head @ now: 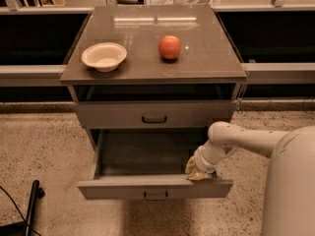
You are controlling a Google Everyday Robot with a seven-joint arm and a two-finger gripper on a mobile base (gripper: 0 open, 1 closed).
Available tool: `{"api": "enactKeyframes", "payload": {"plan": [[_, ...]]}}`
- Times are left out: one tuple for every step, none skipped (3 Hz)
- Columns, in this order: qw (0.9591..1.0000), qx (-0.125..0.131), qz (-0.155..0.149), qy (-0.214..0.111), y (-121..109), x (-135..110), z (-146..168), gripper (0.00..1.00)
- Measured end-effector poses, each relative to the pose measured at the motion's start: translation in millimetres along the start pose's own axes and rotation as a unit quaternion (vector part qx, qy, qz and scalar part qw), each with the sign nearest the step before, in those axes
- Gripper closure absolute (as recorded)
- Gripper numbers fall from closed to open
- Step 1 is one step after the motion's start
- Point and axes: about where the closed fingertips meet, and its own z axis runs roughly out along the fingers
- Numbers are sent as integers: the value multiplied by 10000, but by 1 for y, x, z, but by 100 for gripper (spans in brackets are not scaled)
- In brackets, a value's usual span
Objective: Open middle drawer
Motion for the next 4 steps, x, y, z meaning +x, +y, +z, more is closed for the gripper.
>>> {"api": "enactKeyframes", "payload": {"plan": [[9990, -432, 84, -18, 35, -5, 2, 75], [9970, -744, 183, -104, 62, -8, 6, 77], [9970, -737, 162, -170, 74, -17, -5, 74], [9993, -337, 59, -161, 59, -22, -23, 72]]}}
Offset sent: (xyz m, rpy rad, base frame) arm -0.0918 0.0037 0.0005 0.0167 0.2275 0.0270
